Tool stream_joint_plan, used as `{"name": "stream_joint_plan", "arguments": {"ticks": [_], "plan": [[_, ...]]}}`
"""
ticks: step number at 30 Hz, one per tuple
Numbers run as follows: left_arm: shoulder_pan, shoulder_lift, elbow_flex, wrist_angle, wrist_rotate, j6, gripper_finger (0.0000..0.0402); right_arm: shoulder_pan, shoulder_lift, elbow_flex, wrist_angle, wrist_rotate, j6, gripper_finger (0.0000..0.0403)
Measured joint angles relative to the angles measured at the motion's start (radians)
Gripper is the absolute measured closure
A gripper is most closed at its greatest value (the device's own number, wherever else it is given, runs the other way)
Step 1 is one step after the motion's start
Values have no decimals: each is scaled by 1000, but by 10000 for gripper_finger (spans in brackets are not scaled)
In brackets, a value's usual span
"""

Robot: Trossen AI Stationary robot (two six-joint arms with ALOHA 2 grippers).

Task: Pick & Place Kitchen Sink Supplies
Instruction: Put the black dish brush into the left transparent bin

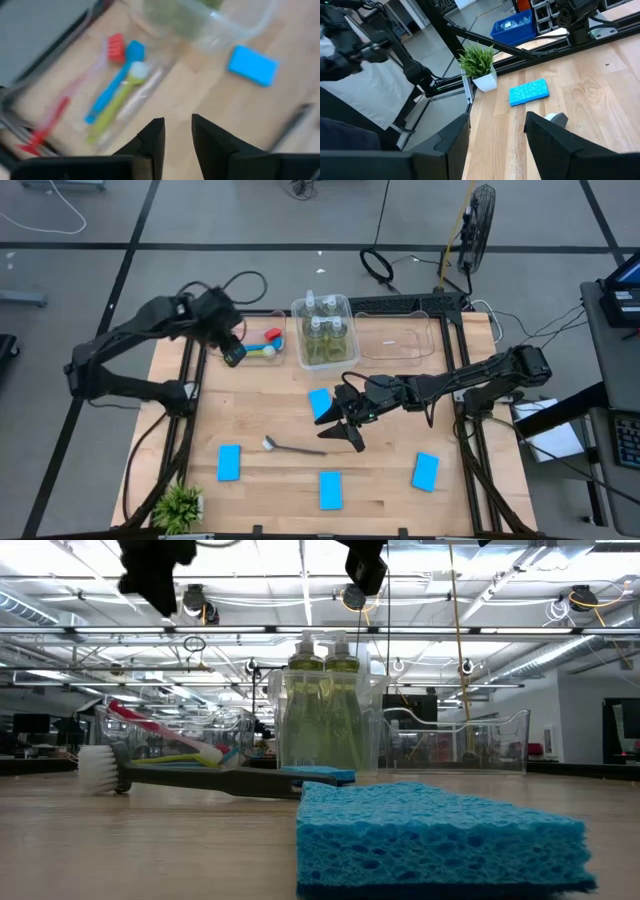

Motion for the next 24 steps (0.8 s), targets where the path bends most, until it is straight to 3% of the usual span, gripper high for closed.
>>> {"name": "stream_joint_plan", "arguments": {"ticks": [9, 16, 20, 24], "plan": [[-308, -89, 0, 1, -15, -412, 251, 0, 0, 0, -1, -1, 1, 224], [-583, -103, -40, 123, -278, -480, 230, -3, 0, 0, -1, -1, -30, 221], [-679, -156, -120, 222, -354, -507, 233, -5, 0, 0, -43, -1, -134, 224], [-747, -243, -234, 288, -434, -573, 246, -4, 0, 39, -201, 2, -171, 229]]}}
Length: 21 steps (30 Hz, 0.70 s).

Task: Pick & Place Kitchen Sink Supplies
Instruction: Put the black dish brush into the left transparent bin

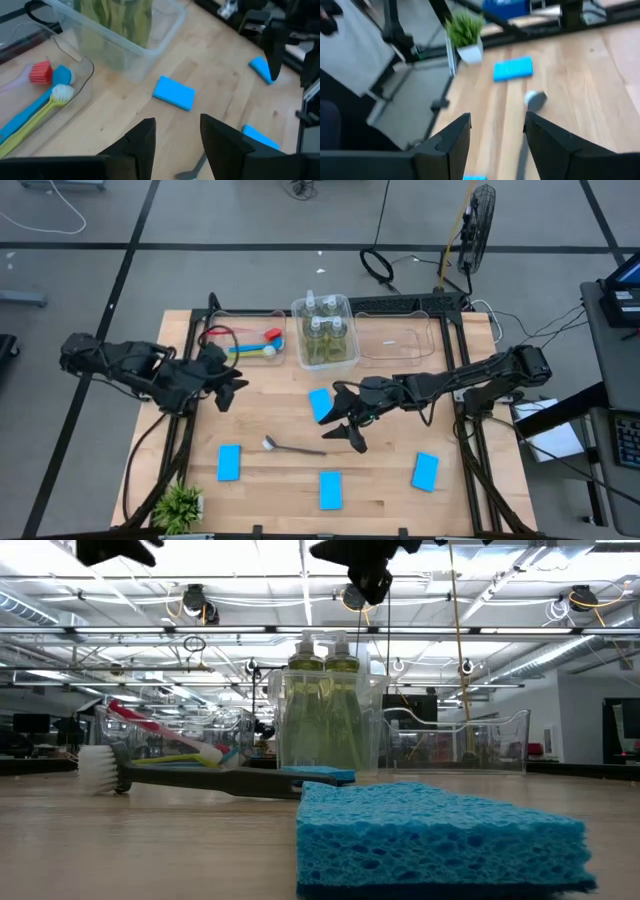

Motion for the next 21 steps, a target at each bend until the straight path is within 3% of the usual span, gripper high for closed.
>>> {"name": "stream_joint_plan", "arguments": {"ticks": [6, 10, 21], "plan": [[-52, -128, -176, 121, -65, -29, 252, 5, 16, 92, -220, 70, -71, 228], [-53, -185, -251, 142, -72, -30, 243, 5, 39, 131, -218, 81, -79, 225], [-53, -267, -312, 165, -91, 0, 227, 24, 270, 312, -292, 53, -86, 225]]}}
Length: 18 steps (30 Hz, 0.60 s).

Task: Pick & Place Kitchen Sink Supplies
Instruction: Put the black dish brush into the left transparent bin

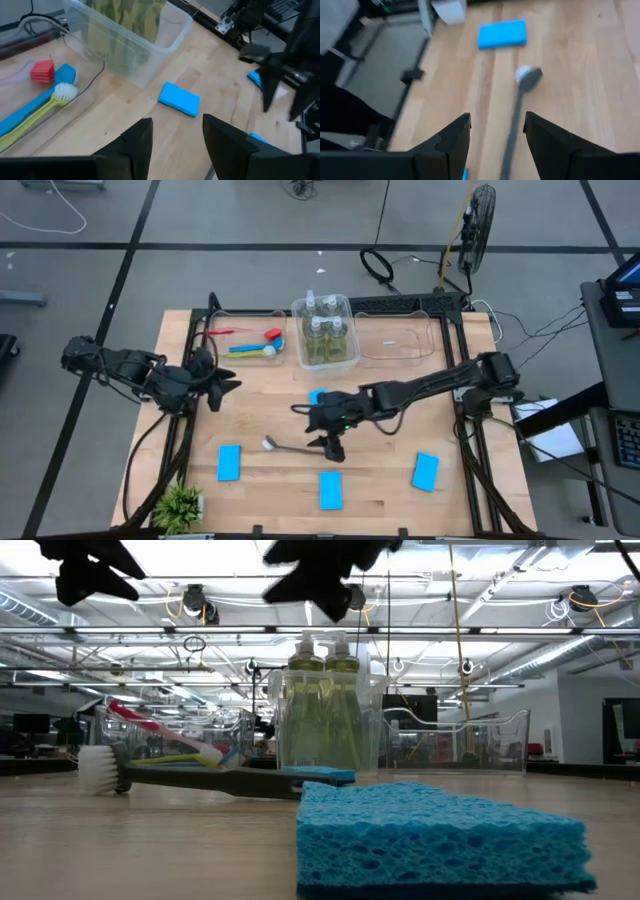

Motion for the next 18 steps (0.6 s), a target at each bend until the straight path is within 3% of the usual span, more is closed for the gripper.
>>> {"name": "stream_joint_plan", "arguments": {"ticks": [18], "plan": [[0, -11, 0, -1, 17, 78, 226, -7, 216, 68, 14, -25, 142, 225]]}}
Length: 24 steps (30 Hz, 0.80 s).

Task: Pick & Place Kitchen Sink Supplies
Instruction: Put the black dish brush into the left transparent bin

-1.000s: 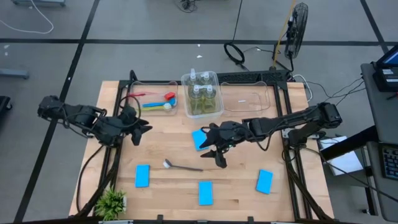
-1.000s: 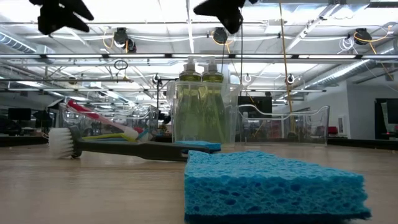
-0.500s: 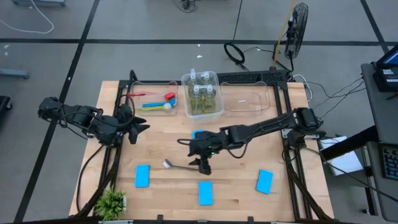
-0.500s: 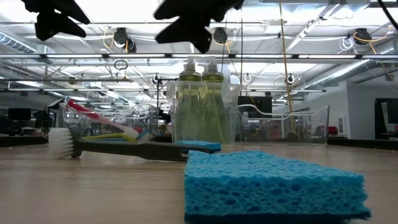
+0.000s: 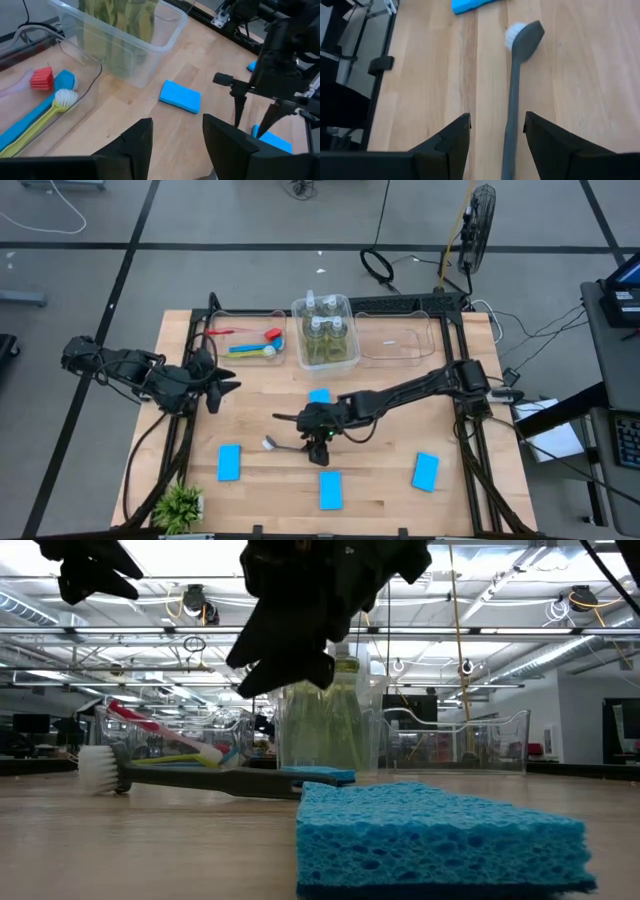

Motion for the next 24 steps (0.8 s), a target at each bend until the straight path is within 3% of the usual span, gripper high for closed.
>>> {"name": "stream_joint_plan", "arguments": {"ticks": [12, 19, 24], "plan": [[0, 0, 0, 0, 14, 23, 227, 20, 115, 1, -15, 5, -11, 225], [0, 0, 0, 0, 33, 25, 227, 29, 152, 0, -31, 88, -9, 238], [0, 0, 0, 0, 33, 26, 226, 40, 152, 0, -65, 170, 1, 274]]}}
